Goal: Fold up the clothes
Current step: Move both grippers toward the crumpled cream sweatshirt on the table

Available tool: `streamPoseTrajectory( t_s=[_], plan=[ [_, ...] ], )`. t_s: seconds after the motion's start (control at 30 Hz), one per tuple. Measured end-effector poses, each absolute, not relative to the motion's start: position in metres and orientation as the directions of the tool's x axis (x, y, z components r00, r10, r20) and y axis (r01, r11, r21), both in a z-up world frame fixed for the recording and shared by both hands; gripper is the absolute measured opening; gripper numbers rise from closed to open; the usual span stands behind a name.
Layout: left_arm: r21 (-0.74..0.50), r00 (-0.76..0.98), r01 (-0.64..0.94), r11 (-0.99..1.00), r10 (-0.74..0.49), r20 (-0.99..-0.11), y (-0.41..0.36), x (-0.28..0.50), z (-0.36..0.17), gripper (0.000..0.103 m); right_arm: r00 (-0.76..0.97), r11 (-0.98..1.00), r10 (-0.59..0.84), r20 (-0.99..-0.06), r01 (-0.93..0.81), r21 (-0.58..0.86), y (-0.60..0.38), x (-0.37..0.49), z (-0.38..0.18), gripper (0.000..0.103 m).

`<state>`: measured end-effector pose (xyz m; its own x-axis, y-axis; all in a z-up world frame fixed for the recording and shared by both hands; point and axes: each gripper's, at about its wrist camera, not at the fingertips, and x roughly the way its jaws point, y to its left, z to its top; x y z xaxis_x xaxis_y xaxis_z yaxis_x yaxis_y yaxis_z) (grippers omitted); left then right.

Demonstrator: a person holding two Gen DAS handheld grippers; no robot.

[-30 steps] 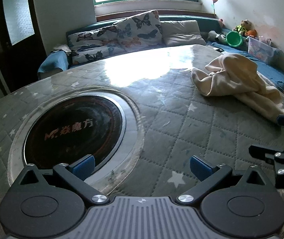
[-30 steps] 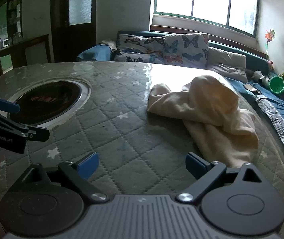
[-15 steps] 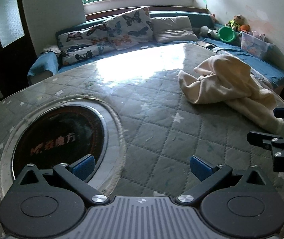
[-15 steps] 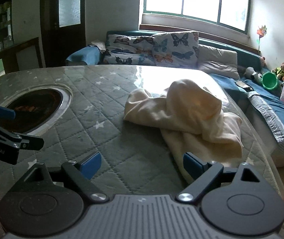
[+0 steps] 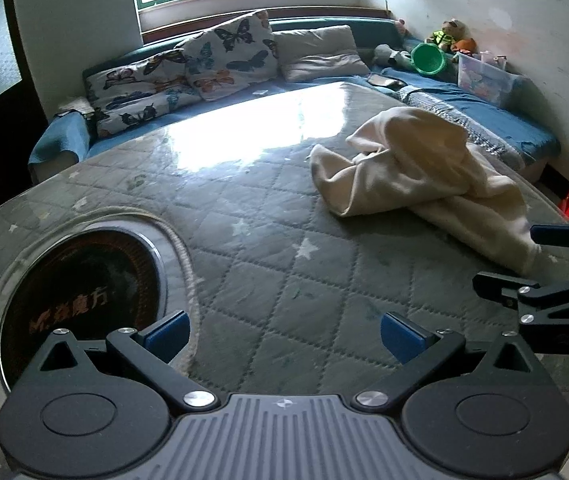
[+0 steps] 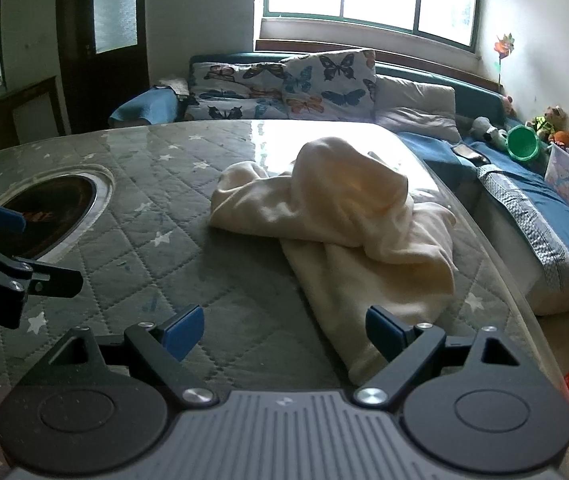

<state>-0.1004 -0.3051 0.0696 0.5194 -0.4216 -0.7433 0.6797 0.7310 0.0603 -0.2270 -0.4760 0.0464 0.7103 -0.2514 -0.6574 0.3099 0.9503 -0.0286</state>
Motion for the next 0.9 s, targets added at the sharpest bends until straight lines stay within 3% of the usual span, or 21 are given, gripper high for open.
streamPoseTrajectory(
  t_s=[0.57,0.9],
  plan=[
    [0.082,0.494,0.713,0.696,-0.416,-0.764,-0.341,-0.098,0.064,0.103,0.706,0.942,-0.251,-0.662,0.336,0.001,-0.501,-0.217,0.042,0.085],
    [0.084,0.483,0.726,0.683,-0.419,-0.769,-0.356,-0.09,0.063,0.103,0.715,0.934,-0.261,-0.648,0.356,0.018,-0.526,-0.202,0.047,0.075]
  ],
)
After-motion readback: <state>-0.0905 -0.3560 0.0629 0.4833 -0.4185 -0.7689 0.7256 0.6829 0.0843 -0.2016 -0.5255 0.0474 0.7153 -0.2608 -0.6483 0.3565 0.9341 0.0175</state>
